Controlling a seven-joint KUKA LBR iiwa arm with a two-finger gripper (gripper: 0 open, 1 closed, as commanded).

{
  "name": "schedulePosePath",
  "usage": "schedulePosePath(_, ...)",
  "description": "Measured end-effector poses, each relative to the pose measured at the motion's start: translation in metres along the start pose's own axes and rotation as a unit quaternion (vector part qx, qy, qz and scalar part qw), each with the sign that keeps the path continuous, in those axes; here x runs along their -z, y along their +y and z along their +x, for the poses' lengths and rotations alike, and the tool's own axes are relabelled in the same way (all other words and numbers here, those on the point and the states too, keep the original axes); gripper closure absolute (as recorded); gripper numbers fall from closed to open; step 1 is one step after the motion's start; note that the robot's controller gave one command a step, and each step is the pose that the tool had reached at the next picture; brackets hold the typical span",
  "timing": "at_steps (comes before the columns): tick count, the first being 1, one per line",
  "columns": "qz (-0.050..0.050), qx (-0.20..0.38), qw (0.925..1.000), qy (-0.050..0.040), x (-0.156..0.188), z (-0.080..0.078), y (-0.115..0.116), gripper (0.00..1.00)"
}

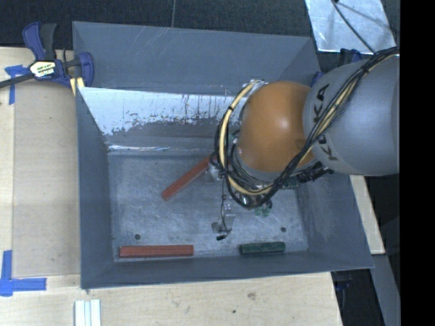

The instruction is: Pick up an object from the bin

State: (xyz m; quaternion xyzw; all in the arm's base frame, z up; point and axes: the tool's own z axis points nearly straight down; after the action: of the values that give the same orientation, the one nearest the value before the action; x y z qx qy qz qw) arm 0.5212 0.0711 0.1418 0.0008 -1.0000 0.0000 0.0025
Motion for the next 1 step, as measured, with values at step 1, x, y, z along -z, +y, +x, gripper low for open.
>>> schedulePosePath(1,0.0,0.077,0.997,-0.0046,-0.0536,-0.0541,0.0312,0.0)
